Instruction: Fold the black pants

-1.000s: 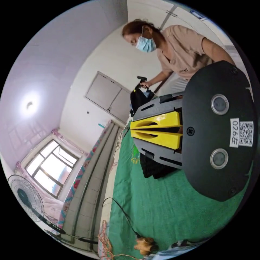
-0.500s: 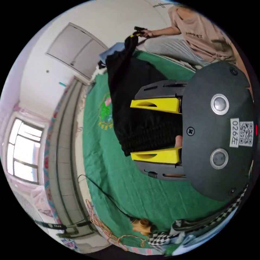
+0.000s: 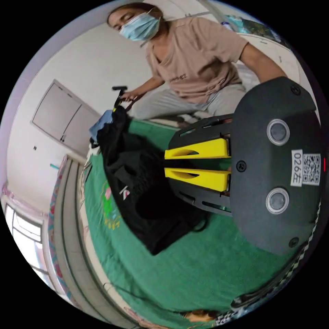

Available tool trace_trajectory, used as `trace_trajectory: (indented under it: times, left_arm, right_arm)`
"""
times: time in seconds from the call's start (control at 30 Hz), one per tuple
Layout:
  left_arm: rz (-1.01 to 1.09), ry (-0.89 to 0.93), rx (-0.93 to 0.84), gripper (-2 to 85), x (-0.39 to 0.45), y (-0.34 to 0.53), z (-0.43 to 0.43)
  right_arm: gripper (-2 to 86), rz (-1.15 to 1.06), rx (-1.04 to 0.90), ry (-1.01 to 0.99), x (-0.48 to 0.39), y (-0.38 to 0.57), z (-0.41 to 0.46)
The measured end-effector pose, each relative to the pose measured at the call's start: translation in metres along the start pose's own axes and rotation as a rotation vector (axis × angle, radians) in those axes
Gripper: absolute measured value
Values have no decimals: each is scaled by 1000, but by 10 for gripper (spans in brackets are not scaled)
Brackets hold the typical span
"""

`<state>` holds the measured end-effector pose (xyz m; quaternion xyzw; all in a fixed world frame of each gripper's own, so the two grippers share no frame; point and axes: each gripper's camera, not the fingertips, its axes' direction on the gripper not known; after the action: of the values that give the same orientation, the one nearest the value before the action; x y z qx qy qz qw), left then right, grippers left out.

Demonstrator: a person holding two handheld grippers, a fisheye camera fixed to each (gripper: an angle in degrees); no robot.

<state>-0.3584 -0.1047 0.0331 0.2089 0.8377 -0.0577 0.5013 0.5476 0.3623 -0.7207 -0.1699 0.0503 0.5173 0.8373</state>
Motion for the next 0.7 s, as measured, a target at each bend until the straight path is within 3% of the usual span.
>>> trace_trajectory:
  times: [0.1, 0.23, 0.37, 0.43, 0.5, 0.63, 0.7]
  left_arm:
    - [-6, 41, 36, 13, 4, 30, -20]
    - [-72, 35, 256, -5, -7, 56, -67]
    - [-285, -103, 501, 5, -48, 43, -101]
    - [-391, -148, 542, 75, -73, 21, -100]
    - [-507, -188, 484, 148, -107, -16, -87]
    - [-601, -264, 227, 236, -144, -69, -56]
    - [-592, -316, 124, 273, -150, -95, -45]
  right_arm:
    - [73, -79, 101, 159, -43, -8, -8]
    - [33, -170, 211, 75, -89, -23, -16]
    - [1, -288, 76, -170, -136, -48, 29]
    - [7, -373, -76, -217, -176, -61, 82]
    - [20, -423, -235, -241, -203, -67, 126]
    - [-2, -584, -712, -597, -240, -57, 185]
    - [-7, -631, -731, -653, -237, -55, 176]
